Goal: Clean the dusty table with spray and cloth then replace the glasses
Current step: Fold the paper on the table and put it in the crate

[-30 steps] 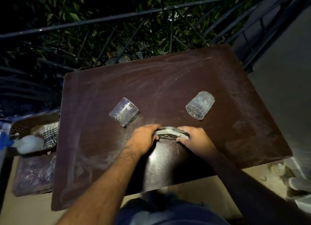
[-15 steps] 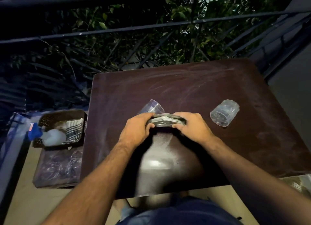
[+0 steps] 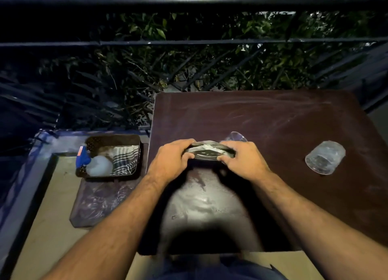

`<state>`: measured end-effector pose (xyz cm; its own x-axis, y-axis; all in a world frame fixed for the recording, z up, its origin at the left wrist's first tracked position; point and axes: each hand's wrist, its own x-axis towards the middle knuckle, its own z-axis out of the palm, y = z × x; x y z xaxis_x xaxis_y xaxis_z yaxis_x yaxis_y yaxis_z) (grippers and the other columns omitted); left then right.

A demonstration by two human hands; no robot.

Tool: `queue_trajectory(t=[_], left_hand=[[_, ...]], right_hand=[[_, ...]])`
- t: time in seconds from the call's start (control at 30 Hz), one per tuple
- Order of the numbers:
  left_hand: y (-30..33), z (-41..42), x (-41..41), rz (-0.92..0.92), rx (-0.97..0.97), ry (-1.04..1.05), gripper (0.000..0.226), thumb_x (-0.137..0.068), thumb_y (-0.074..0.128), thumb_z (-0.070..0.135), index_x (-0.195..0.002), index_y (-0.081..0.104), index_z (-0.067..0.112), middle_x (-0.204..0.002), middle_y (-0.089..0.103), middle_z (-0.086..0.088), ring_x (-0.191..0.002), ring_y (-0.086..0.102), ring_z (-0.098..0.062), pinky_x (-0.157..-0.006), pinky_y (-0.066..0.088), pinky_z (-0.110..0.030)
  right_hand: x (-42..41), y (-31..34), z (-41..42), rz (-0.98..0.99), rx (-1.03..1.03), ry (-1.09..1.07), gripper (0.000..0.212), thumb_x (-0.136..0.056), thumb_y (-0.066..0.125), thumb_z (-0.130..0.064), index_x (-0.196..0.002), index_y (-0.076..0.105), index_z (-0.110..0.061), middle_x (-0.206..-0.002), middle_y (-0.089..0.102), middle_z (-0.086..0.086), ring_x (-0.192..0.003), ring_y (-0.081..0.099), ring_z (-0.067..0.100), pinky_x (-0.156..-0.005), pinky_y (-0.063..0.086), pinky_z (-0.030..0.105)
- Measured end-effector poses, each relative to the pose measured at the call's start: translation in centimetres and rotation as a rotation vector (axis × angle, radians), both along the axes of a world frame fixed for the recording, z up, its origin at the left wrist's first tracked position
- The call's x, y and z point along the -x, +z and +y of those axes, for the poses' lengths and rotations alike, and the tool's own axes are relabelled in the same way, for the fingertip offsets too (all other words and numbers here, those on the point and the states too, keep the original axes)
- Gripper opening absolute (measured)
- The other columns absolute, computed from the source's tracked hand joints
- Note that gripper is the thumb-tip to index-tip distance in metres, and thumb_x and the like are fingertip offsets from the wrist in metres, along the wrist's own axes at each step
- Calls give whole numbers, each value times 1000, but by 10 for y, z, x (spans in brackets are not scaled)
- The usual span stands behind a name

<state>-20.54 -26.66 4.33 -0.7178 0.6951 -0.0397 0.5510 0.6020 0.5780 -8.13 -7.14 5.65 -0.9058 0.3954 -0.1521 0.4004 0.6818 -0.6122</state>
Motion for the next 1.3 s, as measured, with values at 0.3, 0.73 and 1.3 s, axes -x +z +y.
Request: queue_trajectory(t=[0.3, 0.73, 1.3], left_hand=[[-9, -74, 38, -25, 28, 75, 41, -92, 67, 22, -133, 65, 27, -131, 70, 6, -117, 65, -17, -108, 46, -29], [-31, -209, 72, -89, 81, 319, 44, -92, 70, 12, -135, 66, 18, -133, 70, -7, -123, 62, -25, -109, 41, -29], [-132, -320, 95, -119, 144, 367, 43, -86, 74, 22, -125, 64, 40, -119, 73, 13, -103, 72, -13, -91, 57, -34]], right_hand=[[50, -6, -68, 27, -13, 104, 30, -81, 73, -28, -110, 69, -34, -98, 76, -11, -92, 69, 12, -87, 54, 30], [119, -45, -198, -37, 95, 230, 36, -86, 71, -28, -121, 68, -34, -113, 73, -7, -106, 64, 15, -96, 49, 29], [151, -143, -316, -112, 221, 163, 41, -86, 67, -14, -127, 66, -20, -119, 72, 8, -113, 64, 28, -95, 46, 30]])
